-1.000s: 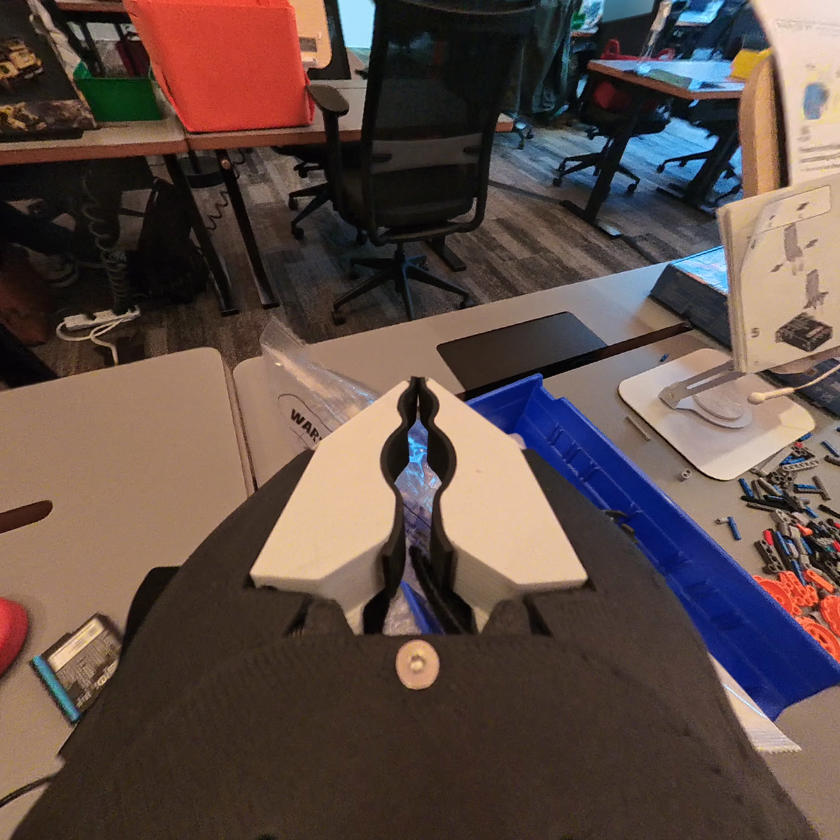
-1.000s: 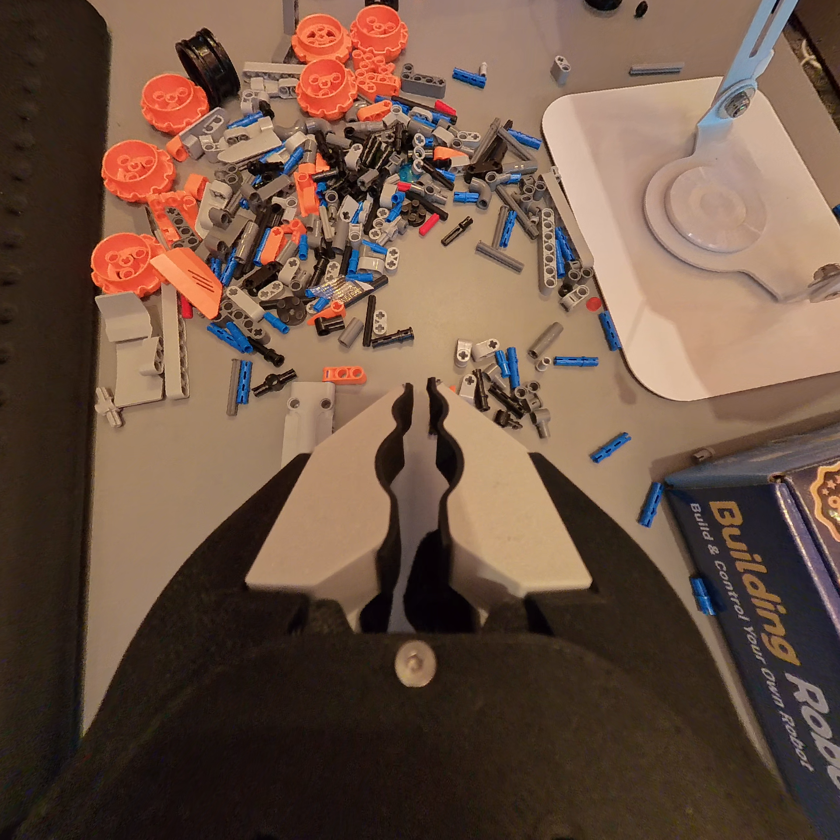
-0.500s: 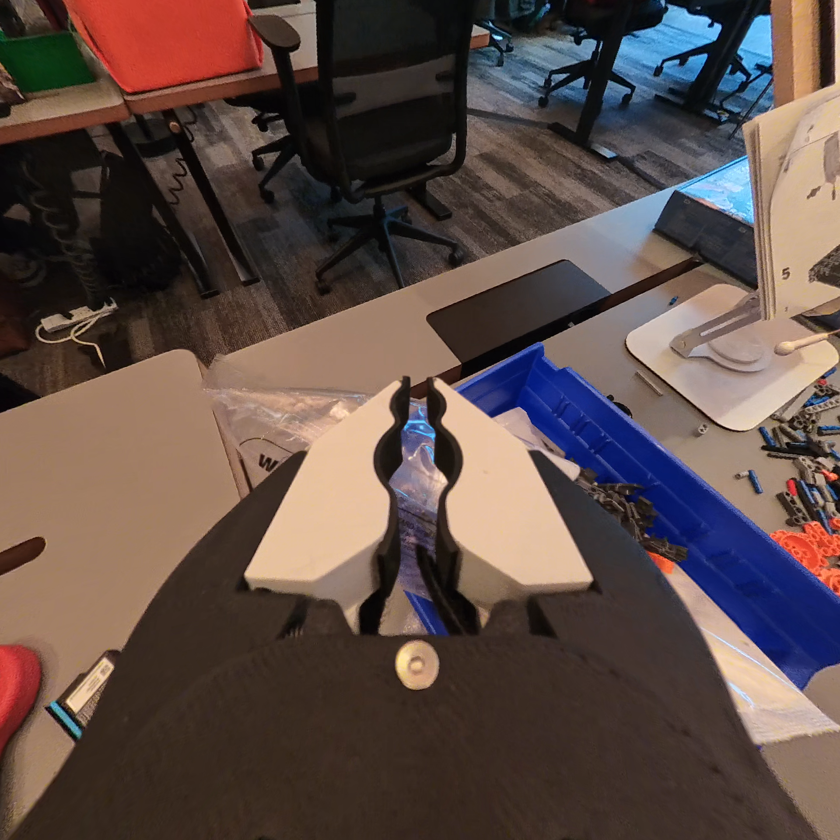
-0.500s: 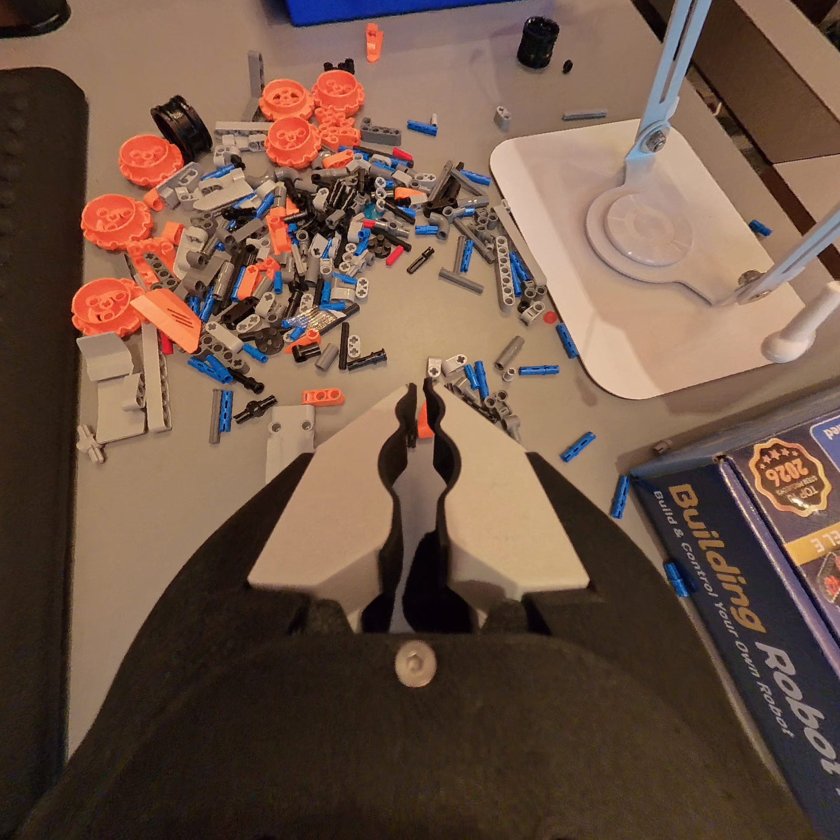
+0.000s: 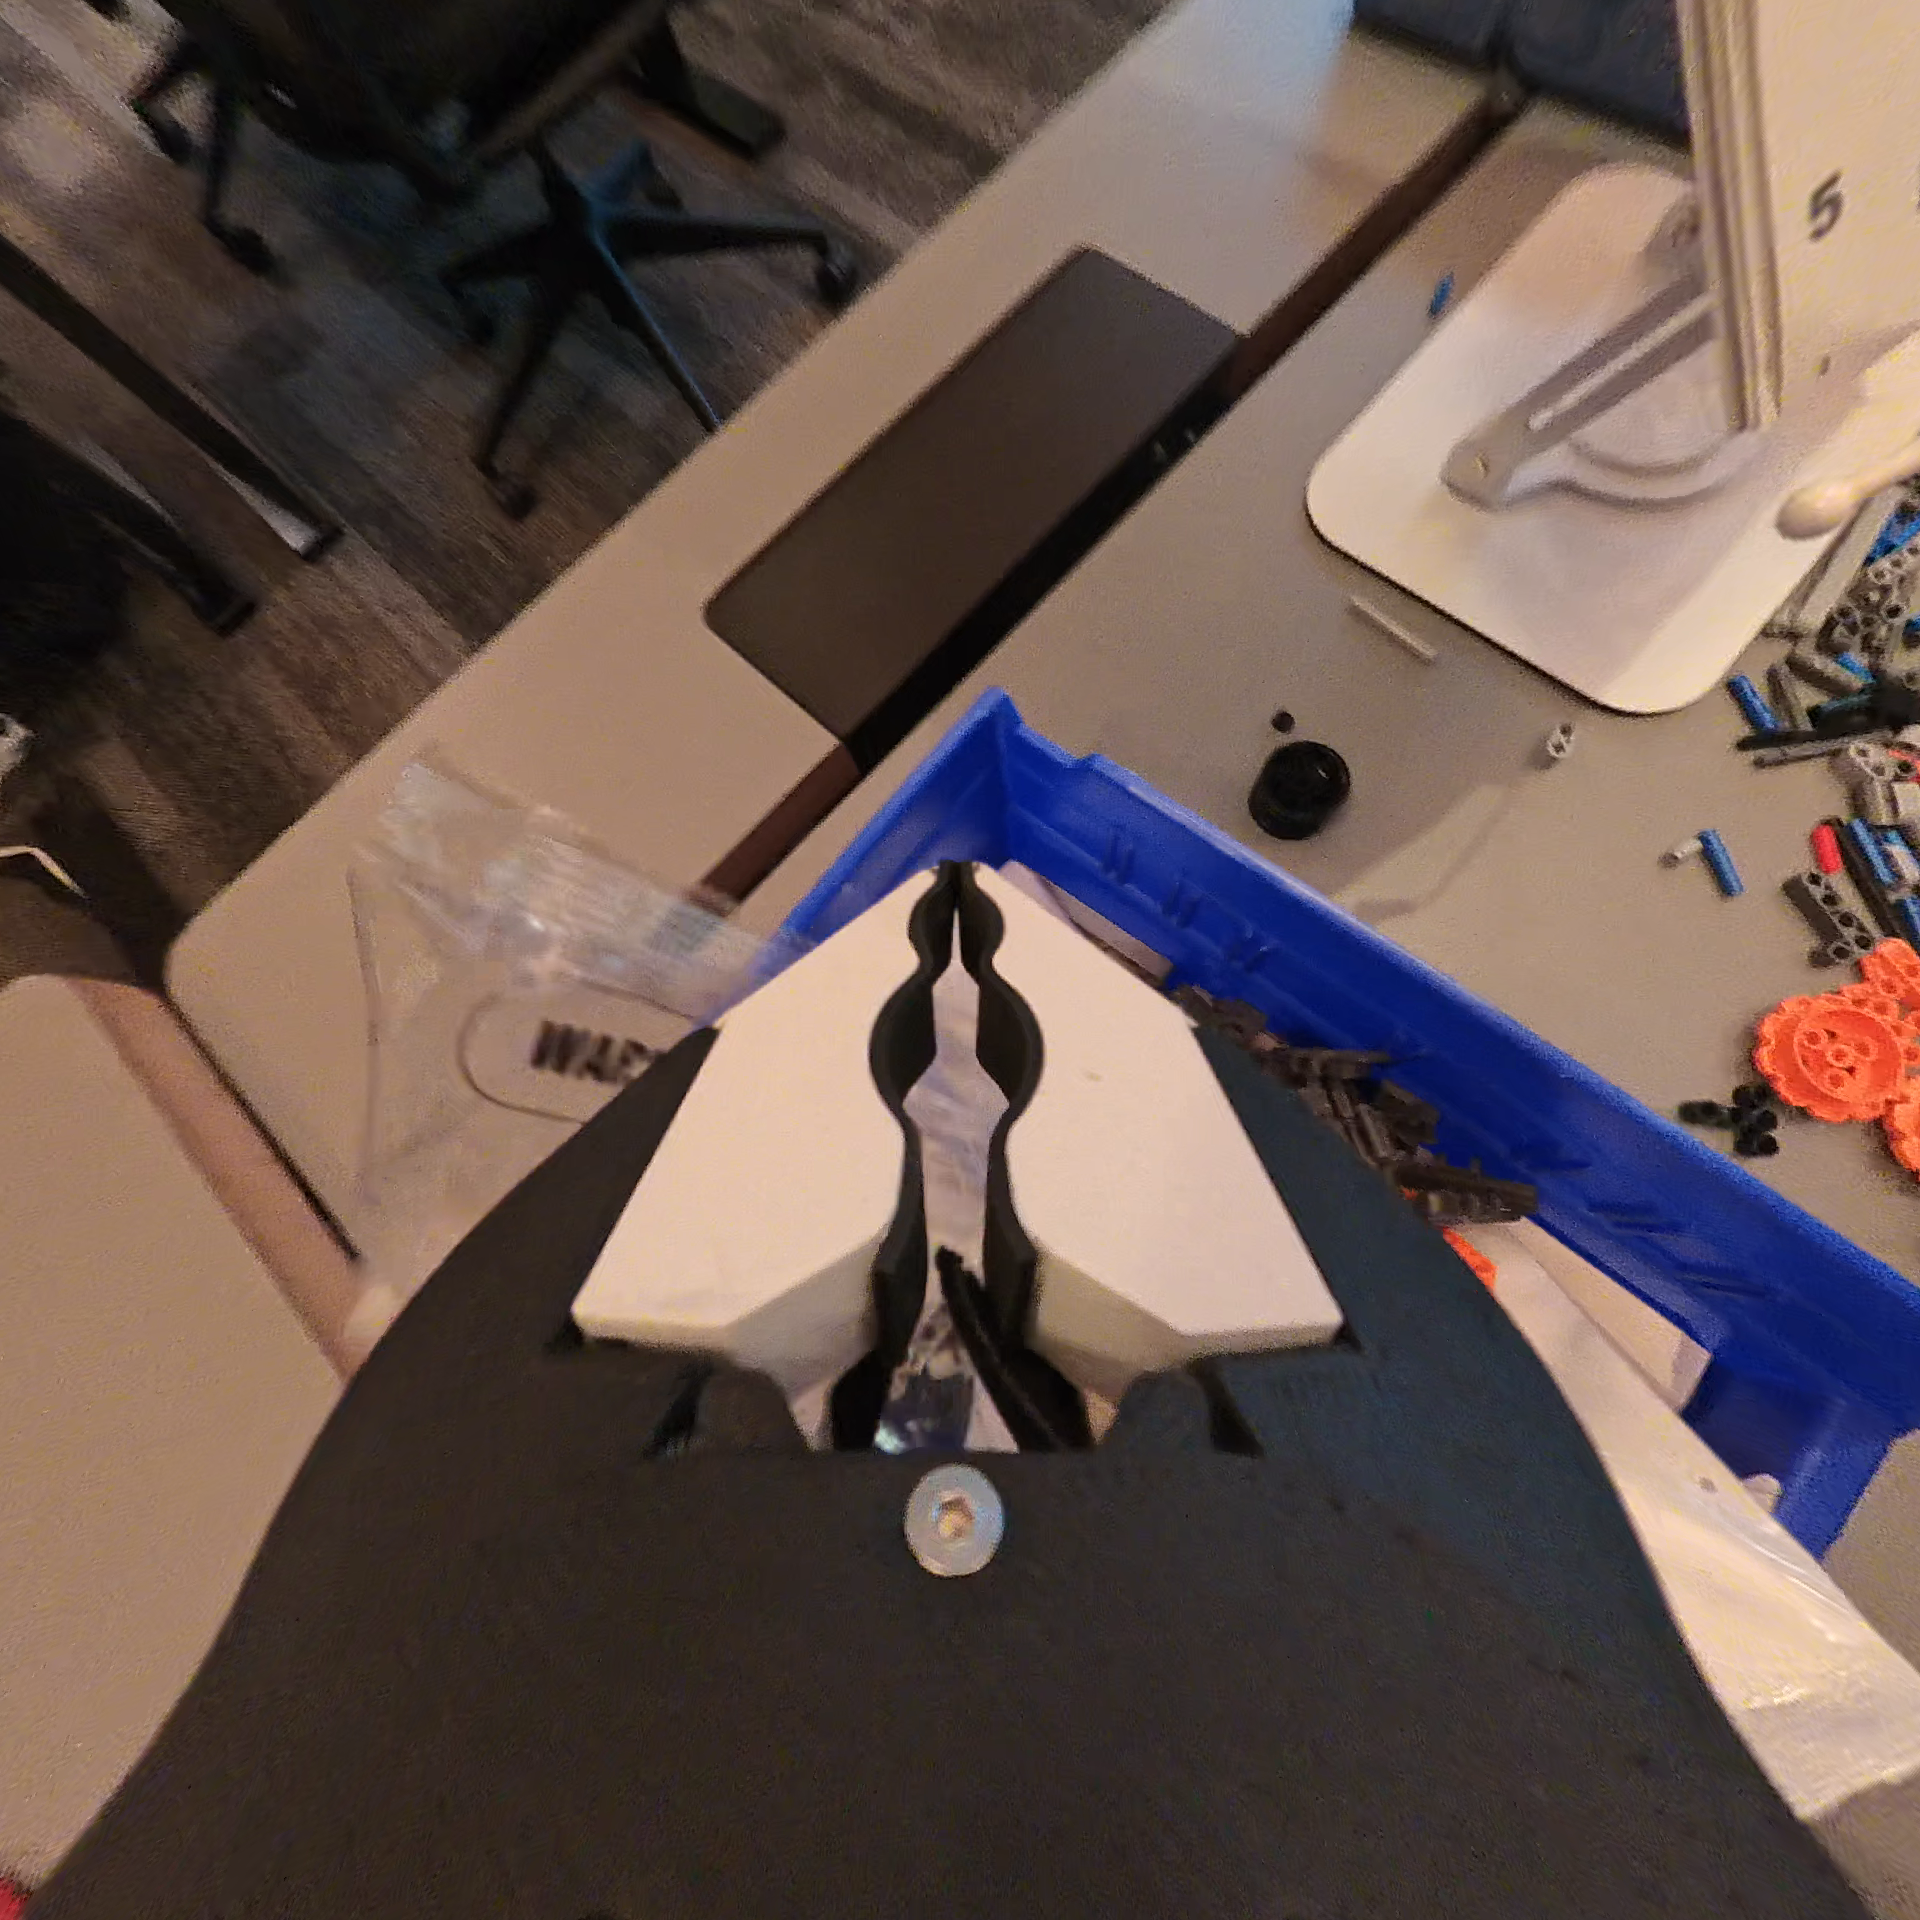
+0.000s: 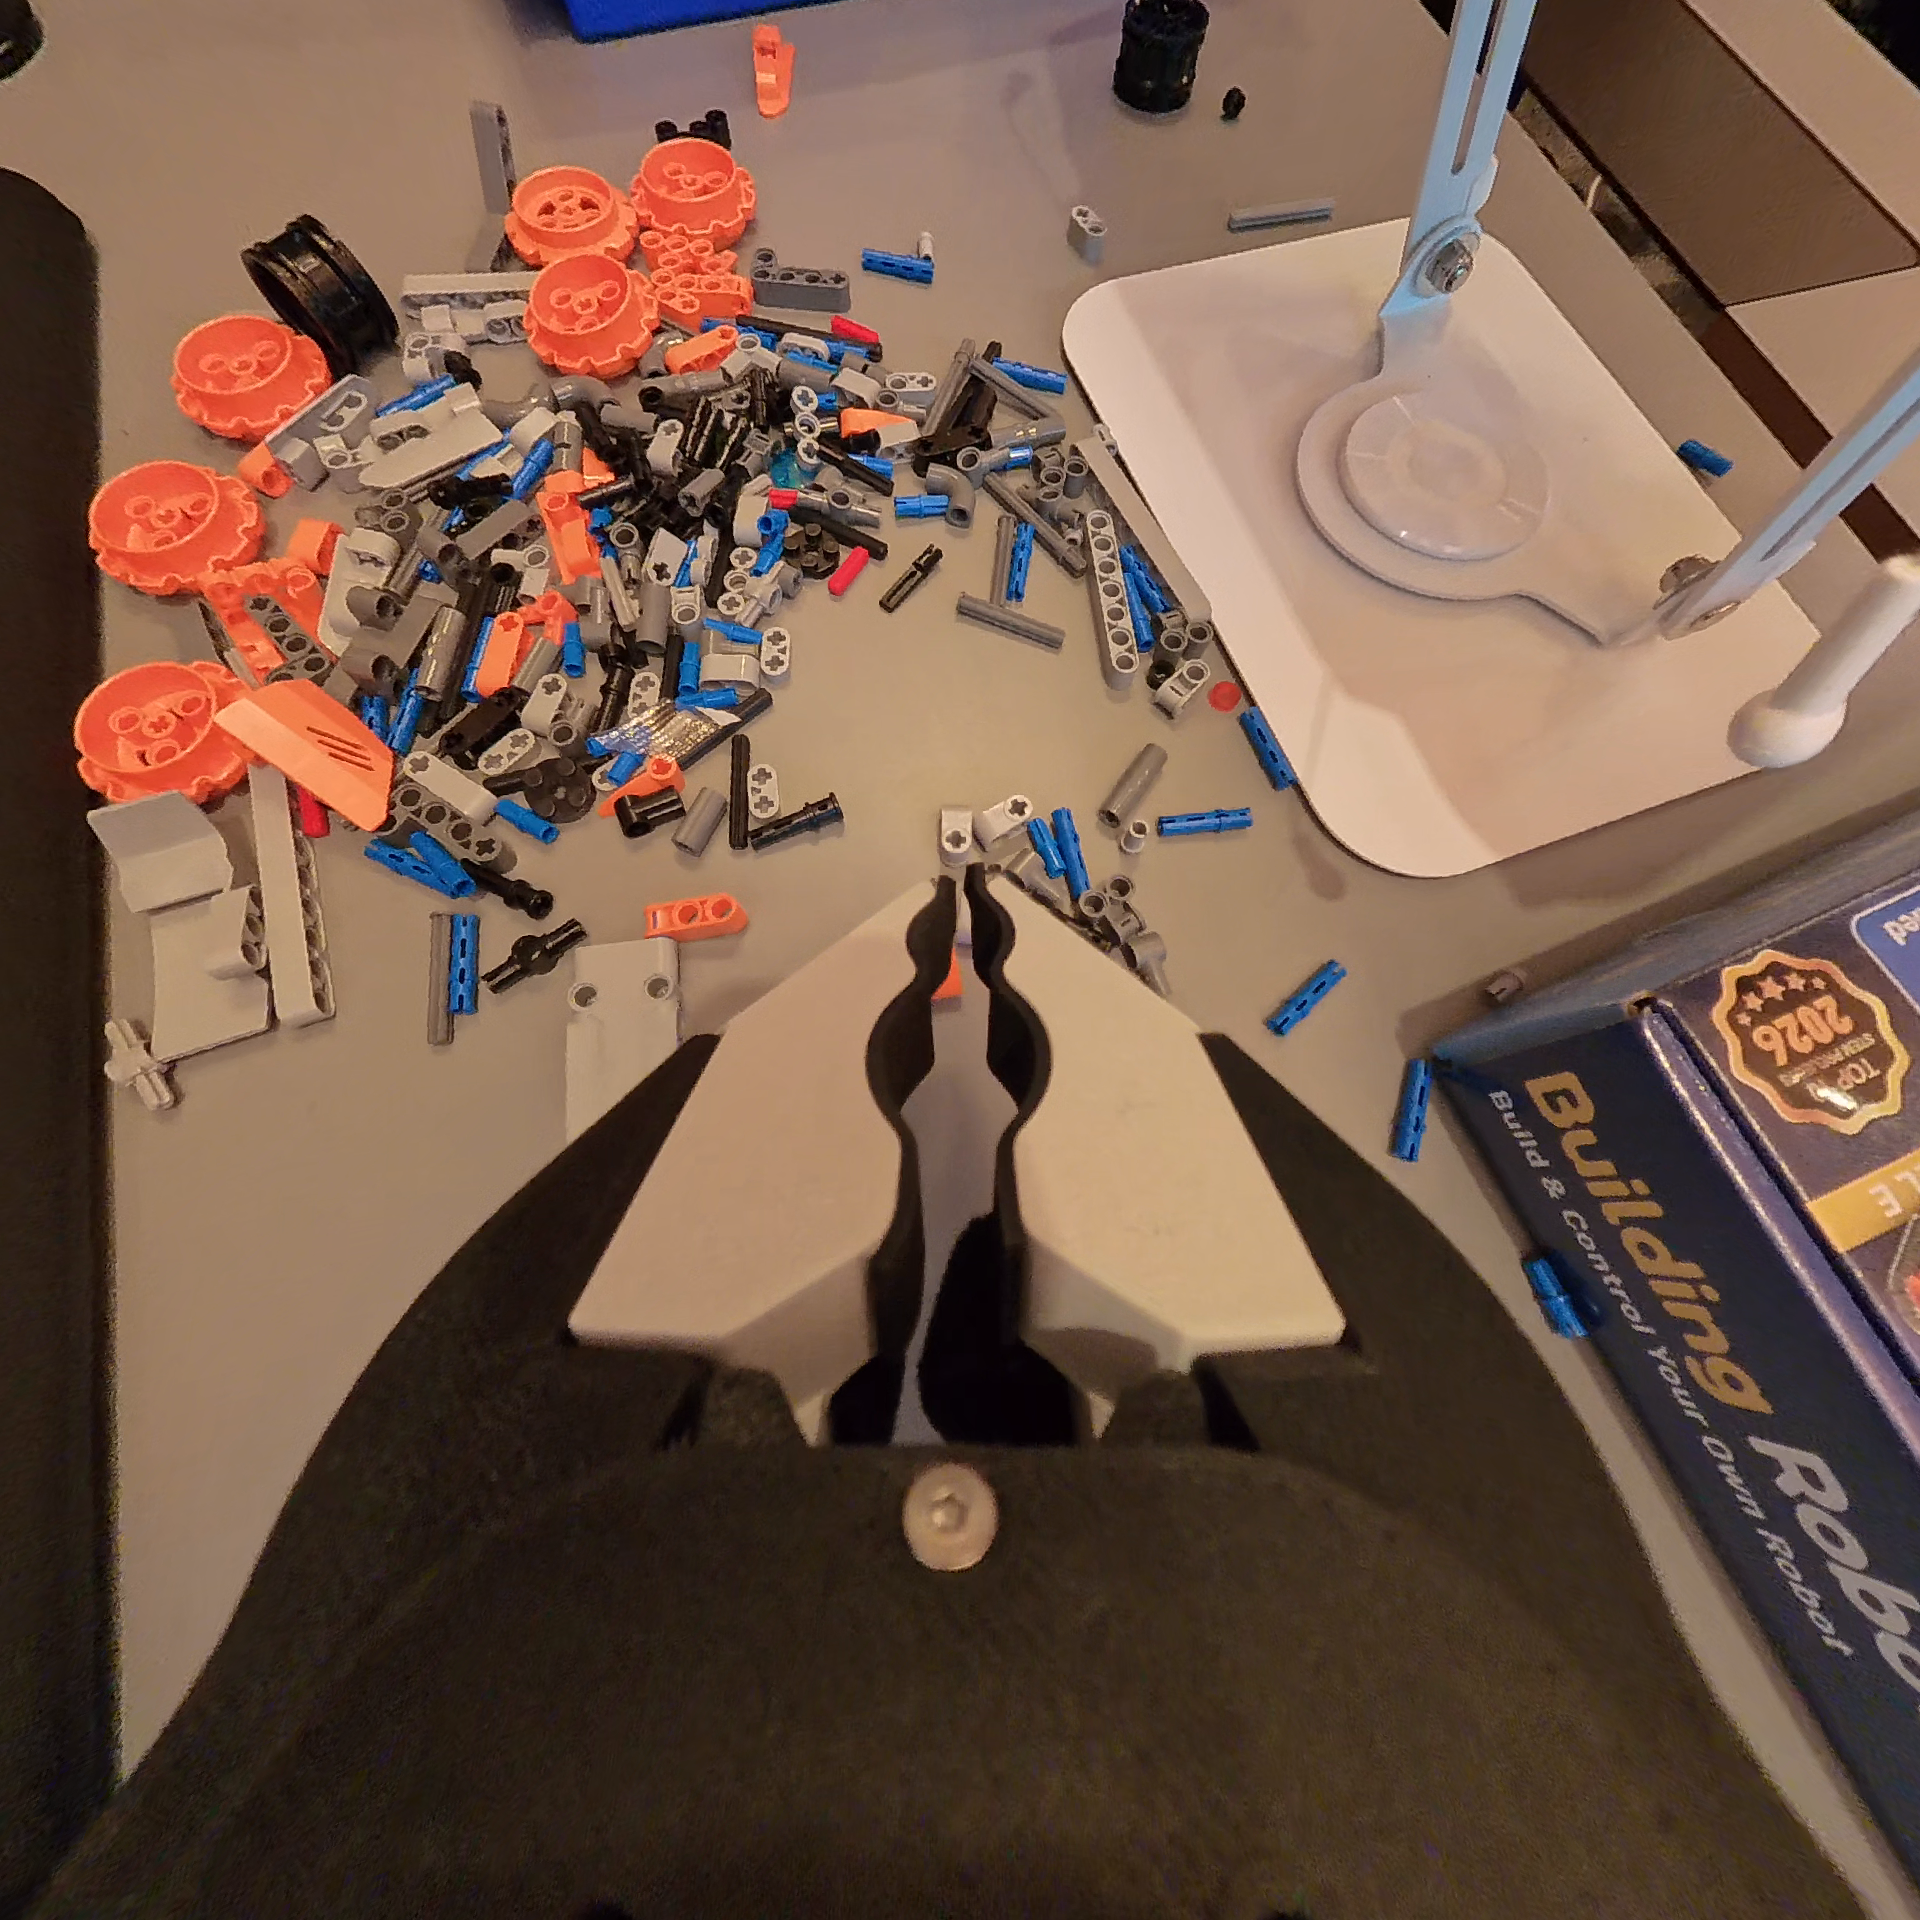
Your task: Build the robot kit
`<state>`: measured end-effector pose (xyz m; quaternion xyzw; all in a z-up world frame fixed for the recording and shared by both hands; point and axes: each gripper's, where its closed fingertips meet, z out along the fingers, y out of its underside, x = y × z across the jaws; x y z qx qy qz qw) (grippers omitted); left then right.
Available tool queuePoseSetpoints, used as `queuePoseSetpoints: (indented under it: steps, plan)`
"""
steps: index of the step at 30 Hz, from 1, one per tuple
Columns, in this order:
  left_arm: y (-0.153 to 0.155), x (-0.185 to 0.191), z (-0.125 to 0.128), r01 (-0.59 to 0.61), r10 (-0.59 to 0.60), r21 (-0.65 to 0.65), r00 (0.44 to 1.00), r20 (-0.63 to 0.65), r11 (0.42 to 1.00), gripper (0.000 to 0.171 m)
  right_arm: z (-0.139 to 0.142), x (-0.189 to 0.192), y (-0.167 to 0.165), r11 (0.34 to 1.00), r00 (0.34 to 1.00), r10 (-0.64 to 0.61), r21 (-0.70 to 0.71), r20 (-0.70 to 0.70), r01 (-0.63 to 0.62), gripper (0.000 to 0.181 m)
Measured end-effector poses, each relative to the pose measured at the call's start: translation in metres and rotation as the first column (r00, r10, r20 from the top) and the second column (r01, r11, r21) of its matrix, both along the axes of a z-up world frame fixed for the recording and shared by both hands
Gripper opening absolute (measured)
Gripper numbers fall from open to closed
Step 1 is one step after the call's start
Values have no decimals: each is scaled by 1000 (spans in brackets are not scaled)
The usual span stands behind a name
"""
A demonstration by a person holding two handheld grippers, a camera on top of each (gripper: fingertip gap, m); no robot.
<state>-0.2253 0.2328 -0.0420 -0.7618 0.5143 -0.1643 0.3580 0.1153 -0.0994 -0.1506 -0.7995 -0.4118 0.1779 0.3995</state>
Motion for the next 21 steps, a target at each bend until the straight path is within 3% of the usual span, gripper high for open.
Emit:
queuePoseSetpoints:
  steps: [7, 9, 12, 16, 21]
  plan:
    - [-10, 20, -59, 48, -66, -138, 989, -129, 989, 0, -2, 3, -2, 1000, 1000, 1, -8, -13, -2, 1]
    - [-10, 16, -67, 33, -54, -127, 985, -165, 991, 0, -3, 6, -2, 1000, 999, -5, -19, -39, 4, 0]
    - [-13, 16, -56, 36, -50, -124, 992, -113, 992, 1, 3, 7, -2, 1000, 998, -10, -1, -54, 10, 0]
    - [-21, 9, -29, 42, -47, -78, 997, -61, 996, 24, 2, 0, -1, 1000, 1000, 7, 7, -5, -7, 1]
    - [-40, -12, -2, 53, -54, -10, 993, -102, 999, 37, 5, -3, -4, 1000, 1000, 22, 17, 3, -22, 0]
